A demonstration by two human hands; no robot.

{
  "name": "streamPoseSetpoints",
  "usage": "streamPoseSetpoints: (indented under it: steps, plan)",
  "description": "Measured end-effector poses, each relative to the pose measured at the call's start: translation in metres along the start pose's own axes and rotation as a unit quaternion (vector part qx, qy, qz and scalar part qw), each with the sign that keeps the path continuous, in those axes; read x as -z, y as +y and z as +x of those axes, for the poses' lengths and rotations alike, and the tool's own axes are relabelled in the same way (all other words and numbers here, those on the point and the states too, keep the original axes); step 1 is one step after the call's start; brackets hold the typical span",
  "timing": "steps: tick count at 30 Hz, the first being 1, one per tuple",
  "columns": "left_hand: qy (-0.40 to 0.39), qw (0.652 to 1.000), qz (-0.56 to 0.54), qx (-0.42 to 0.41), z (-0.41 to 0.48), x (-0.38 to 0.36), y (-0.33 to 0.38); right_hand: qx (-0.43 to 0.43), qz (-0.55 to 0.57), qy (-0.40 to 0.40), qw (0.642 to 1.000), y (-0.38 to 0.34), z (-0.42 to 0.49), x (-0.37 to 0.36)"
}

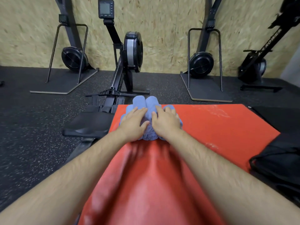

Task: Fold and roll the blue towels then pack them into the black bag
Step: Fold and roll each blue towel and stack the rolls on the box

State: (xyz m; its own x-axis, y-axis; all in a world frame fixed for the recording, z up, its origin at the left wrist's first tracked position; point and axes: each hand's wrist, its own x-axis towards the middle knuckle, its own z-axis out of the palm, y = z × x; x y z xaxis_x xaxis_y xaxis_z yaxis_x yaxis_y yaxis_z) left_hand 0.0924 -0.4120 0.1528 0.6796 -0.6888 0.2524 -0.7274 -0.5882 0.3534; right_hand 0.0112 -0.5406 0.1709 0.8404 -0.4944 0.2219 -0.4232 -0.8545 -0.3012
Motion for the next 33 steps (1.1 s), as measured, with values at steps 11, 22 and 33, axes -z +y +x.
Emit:
streamPoseSetpoints:
  steps: [11, 22, 33]
  plan:
    - [0.030, 0.998, 0.012, 0.056, -0.158, 0.022, -0.077, 0.192, -0.071, 0.032, 0.978, -0.105, -0.107, -0.071]
    - [-0.087, 0.982, -0.008, 0.170, -0.273, 0.031, -0.216, 0.278, -0.050, -0.110, 0.953, -0.228, -0.163, -0.187]
    - [-0.275, 0.918, 0.025, 0.284, -0.310, 0.009, -0.300, 0.251, -0.062, -0.349, 0.901, -0.287, -0.186, -0.290]
